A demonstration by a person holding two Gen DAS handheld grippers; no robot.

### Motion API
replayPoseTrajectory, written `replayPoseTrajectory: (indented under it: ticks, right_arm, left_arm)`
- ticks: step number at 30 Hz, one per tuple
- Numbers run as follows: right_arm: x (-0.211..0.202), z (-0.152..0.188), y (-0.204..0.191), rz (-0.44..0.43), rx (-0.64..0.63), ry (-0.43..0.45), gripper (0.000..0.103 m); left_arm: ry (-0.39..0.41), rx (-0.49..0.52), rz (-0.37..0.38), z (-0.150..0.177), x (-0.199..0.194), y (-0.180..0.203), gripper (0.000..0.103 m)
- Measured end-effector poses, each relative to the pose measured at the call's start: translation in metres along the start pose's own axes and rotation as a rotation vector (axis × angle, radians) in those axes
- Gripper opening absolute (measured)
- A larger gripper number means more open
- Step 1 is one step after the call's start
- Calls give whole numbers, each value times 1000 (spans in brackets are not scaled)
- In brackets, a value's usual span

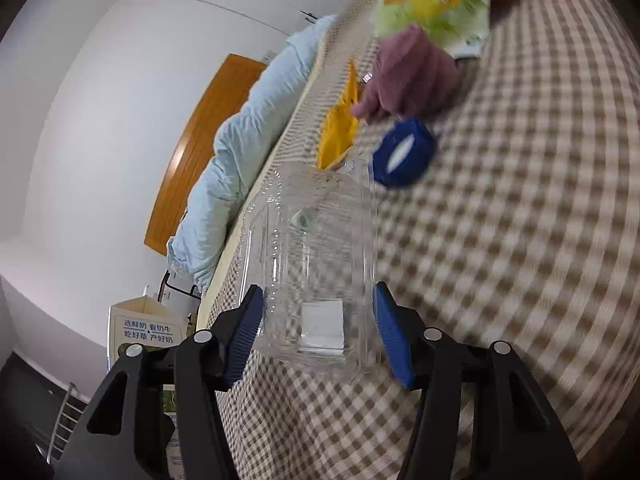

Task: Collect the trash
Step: 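Grasp the clear plastic clamshell box with the right tool while the left holds the carton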

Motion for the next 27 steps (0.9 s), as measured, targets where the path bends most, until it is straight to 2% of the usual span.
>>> replayPoseTrajectory:
  ticks: [10, 16, 27]
  right_arm:
    - [-28, -28, 10, -31, -33, 16, 54]
    - [-50, -43, 2, -57, -83, 25, 54]
    - [-125, -76, -2, -92, -208, 33, 54]
  left_arm:
    - [34, 21, 16, -12, -23, 22, 70]
    - [60, 36, 4, -19, -47, 33, 70]
    - [102, 42, -4, -26, -104, 56, 70]
Point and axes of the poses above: each gripper's, at about its wrist camera, not at the fingertips, and x roughly the way its jaws point, y to its right, z to its underside, the point moved 5 cm from there along x, roughly the way its jaws point, and after that the axes turned 12 degrees about -z, right-handed, at the moved point
